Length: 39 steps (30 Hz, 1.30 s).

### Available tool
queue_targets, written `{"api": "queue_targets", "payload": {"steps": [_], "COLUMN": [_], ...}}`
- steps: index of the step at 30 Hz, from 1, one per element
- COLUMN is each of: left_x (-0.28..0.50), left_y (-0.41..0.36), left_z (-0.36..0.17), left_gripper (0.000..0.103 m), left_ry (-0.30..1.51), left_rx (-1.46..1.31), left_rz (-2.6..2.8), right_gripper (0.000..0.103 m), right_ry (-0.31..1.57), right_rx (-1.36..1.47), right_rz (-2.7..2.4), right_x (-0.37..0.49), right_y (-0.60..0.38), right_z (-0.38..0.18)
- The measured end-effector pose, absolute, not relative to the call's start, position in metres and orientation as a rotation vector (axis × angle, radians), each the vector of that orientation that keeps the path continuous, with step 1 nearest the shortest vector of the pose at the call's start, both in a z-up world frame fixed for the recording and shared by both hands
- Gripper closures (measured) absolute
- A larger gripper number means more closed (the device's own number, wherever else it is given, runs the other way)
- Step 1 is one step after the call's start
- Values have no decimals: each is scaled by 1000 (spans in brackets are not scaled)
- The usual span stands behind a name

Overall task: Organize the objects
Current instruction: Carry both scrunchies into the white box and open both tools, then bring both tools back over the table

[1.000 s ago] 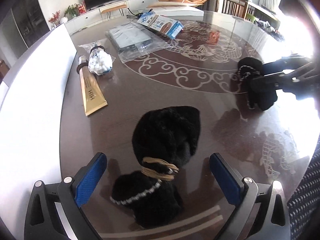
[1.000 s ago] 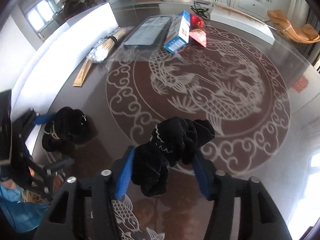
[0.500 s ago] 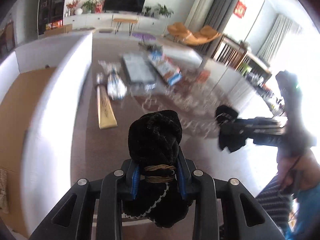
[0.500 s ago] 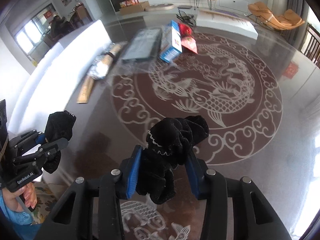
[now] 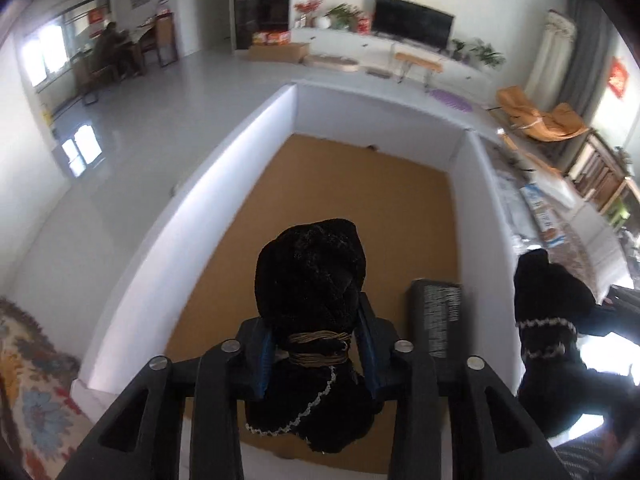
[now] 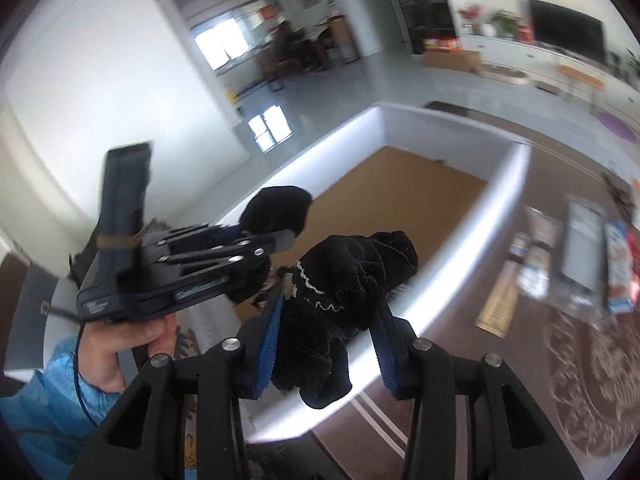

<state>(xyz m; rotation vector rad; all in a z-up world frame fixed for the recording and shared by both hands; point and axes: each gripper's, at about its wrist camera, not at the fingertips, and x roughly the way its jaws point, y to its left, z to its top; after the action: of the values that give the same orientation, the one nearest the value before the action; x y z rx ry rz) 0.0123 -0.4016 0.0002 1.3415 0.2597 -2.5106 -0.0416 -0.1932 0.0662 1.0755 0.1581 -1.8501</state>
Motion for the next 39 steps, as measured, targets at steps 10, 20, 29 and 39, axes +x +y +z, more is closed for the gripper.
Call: {"api": "queue_targets", "payload": {"steps": [10, 20, 29, 39], "left_x": [25, 3, -9, -49], "left_y": [-411, -273, -77, -34], "left_z": [5, 59, 35, -92], "left_gripper": [6, 6, 1, 1], "left_ry": [334, 186, 132, 143], "left_rx": [1174, 1126, 1413, 1653], "left_rz": [-2445, -2927, -3216, -3033], "right_gripper": [16, 11, 11, 3], "right_ry": [197, 27, -5, -26], "right_rx": [1017, 1131, 1405, 1429], "right_rz": [-1918, -2469, -2797, -2800], "right_x": [-21, -73, -62, -66], "right_y": [-198, 13, 178, 183], "right_z": [55, -12, -75, -85]}}
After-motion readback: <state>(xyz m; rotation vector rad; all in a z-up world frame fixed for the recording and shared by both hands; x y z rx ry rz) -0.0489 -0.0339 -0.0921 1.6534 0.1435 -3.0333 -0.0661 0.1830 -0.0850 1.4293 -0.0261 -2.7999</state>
